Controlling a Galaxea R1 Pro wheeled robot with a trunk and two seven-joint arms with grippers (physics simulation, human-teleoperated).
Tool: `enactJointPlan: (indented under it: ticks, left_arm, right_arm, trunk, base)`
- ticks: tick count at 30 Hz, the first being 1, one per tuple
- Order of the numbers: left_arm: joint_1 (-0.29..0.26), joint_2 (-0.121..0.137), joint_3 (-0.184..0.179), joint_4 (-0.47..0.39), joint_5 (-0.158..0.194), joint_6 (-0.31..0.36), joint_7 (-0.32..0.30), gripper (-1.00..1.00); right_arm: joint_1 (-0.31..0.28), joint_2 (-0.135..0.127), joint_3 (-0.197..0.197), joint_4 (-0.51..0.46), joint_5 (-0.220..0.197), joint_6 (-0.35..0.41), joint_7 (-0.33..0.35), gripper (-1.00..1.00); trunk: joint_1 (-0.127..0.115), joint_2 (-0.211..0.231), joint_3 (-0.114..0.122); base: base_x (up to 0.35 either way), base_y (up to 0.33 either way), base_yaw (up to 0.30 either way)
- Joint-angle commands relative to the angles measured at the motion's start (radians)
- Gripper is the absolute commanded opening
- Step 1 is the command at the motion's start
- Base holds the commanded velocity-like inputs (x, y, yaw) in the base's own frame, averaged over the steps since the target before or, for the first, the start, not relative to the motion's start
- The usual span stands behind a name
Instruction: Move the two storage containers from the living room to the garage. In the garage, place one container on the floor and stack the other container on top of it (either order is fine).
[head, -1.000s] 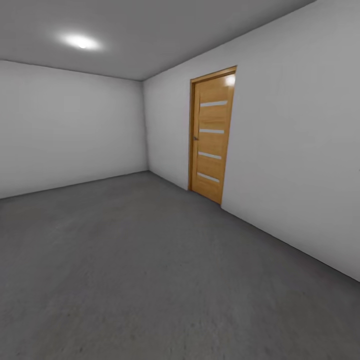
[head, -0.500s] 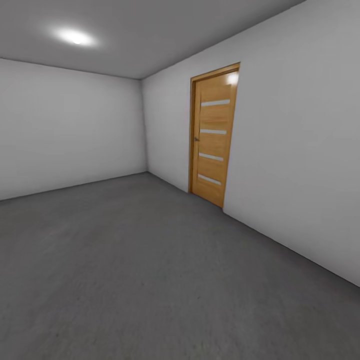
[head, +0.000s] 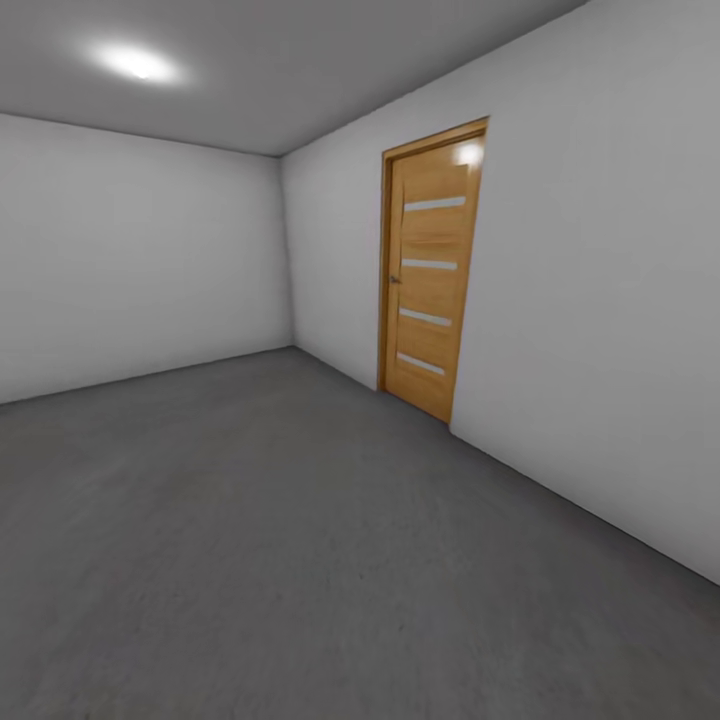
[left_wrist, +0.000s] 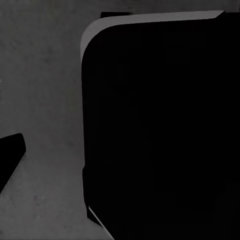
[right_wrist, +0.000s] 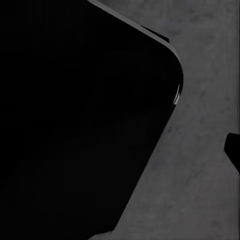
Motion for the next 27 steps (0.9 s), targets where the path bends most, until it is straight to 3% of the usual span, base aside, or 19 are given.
enactJointPlan:
  ticks: [1,27]
  left_arm:
    - [0.000,0.000,0.000,-0.001,0.001,0.000,0.000,1.00]
    - [0.000,0.003,0.000,-0.001,0.002,0.000,0.003,1.00]
  right_arm:
    - [0.000,0.000,0.007,0.000,-0.012,-0.005,0.001,1.00]
    - [0.000,0.002,0.007,0.000,-0.017,-0.009,0.000,1.00]
  trunk:
    - [0.001,0.000,-0.001]
    - [0.001,0.000,-0.001]
  base:
    - [0.322,0.000,0.000]
    - [0.322,0.000,0.000]
